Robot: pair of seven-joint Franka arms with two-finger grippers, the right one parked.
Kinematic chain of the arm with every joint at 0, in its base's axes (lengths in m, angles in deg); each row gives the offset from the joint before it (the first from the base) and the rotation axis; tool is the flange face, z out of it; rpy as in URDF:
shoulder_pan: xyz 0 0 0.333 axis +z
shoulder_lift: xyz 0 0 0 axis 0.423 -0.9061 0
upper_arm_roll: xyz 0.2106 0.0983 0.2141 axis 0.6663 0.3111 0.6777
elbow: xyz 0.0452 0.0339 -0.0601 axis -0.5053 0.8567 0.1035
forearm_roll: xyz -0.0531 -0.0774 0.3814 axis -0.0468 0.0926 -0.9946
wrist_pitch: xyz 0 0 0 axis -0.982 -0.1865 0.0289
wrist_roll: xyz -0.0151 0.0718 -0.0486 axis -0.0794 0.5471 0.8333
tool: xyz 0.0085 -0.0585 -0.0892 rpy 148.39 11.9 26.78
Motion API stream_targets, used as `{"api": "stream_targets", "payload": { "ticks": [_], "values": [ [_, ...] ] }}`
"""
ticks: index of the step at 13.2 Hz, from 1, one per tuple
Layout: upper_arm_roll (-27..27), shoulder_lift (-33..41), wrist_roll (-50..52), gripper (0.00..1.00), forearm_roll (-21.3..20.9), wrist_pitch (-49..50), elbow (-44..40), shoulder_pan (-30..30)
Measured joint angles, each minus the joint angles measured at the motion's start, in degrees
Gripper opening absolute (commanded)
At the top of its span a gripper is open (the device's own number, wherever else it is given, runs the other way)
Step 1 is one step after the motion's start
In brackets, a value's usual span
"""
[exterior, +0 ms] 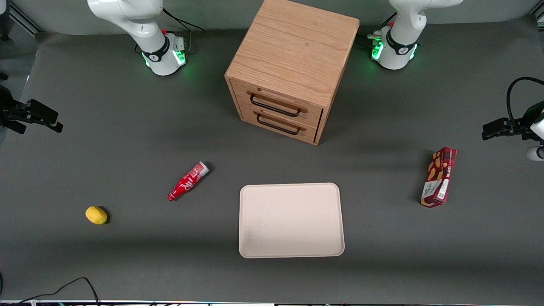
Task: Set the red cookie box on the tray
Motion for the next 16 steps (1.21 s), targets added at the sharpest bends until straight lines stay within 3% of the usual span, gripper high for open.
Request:
{"api": "stream_targets", "payload": {
  "ticks": [11, 16],
  "values": [
    [-0.03, 0.03, -4.12, 1.0, -0.01, -1.23, 0.13, 0.01],
    [-0.02, -0.74, -7.65, 1.0, 0.0, -18.19, 11.38, 0.03]
  ]
}}
